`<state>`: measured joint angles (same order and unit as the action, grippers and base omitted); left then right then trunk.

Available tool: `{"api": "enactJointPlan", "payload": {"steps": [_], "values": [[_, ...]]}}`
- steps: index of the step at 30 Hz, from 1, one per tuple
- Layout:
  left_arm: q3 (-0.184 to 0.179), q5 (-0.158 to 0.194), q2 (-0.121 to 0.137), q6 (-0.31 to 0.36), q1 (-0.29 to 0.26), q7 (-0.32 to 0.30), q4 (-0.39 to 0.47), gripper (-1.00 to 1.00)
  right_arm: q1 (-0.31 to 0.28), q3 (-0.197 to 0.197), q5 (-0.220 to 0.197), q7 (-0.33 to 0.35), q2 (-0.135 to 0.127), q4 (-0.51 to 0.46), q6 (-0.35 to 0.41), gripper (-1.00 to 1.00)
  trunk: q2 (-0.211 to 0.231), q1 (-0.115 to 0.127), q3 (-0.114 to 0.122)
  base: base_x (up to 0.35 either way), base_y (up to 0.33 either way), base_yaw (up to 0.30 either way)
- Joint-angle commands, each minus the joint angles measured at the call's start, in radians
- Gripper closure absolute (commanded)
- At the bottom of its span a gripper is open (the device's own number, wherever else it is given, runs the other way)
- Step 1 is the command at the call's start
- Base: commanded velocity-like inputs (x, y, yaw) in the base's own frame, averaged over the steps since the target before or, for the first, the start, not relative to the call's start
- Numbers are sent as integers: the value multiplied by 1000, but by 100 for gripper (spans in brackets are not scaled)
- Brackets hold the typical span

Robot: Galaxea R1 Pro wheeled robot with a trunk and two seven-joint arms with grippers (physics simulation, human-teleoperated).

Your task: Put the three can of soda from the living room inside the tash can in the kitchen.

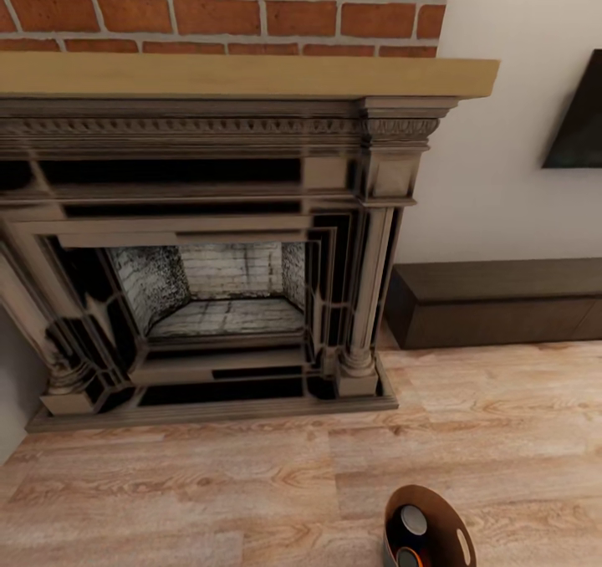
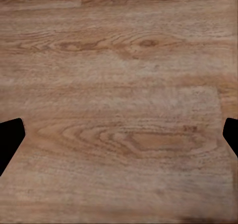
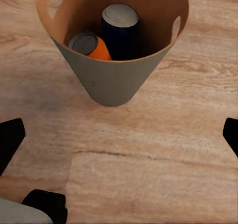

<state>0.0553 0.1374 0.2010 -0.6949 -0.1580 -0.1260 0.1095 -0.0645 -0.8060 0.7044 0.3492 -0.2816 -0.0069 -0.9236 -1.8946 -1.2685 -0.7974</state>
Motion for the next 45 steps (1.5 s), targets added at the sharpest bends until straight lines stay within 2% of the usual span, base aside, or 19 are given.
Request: {"api": "enactJointPlan", "payload": {"steps": [1, 3, 7, 9, 10, 11, 14, 22, 25, 27, 31, 35, 45], "values": [[0, 0, 0, -14, 11, 0, -6, -100, 1, -1, 0, 0, 2, 15, -2, -100, 7, 4, 3, 0, 0, 0], [0, 0, 0, -26, 21, -1, -22, -100, 6, -1, -1, -3, 6, 30, -1, -100, 21, 12, 10, 0, 0, 0], [0, -1, -1, -34, 29, -1, -46, -100, 11, -1, 0, -65, 28, 41, 26, -100, 49, 27, 22, 0, 0, 0], [0, -1, -1, -36, 36, -1, -54, -100, 12, 0, 1, -97, 35, 43, 60, -100, 63, 35, 28, 0, 0, 0], [0, -3, -1, -36, 47, -1, -63, -100, 13, 1, 3, -130, 42, 44, 121, -100, 70, 38, 31, 0, 0, 0], [-1, -4, -1, -35, 50, -1, -67, -100, 13, 2, 4, -137, 44, 45, 138, -100, 77, 42, 35, 0, 0, 0], [-1, -5, -2, -35, 57, -1, -80, -100, 13, 3, 4, -148, 49, 45, 168, -100, 98, 54, 44, 0, 0, 0], [0, -7, -14, -26, 91, 0, -113, -100, 15, 7, 6, -176, 85, 45, 335, -100, 154, 84, 69, 0, 0, 0], [0, -7, -14, -21, 93, 0, -115, -100, 15, 8, 6, -178, 91, 44, 369, -100, 175, 96, 78, 0, 0, 0], [0, -5, -15, 9, 116, 1, -116, -100, 15, 7, 5, -181, 97, 45, 410, -100, 189, 104, 85, 0, 0, 0], [2, -2, -16, 21, 137, 3, -117, -100, 15, 6, 4, -184, 105, 45, 470, -100, 217, 119, 97, 0, 0, 0], [5, -1, -16, 26, 146, 6, -117, -100, 15, 5, 0, -189, 110, 45, 499, -100, 245, 134, 110, 0, 0, 0], [7, -1, -33, 57, 163, 11, -117, -100, 17, 4, -3, -271, 134, 45, 520, -100, 315, 173, 141, 0, 0, 0]]}}
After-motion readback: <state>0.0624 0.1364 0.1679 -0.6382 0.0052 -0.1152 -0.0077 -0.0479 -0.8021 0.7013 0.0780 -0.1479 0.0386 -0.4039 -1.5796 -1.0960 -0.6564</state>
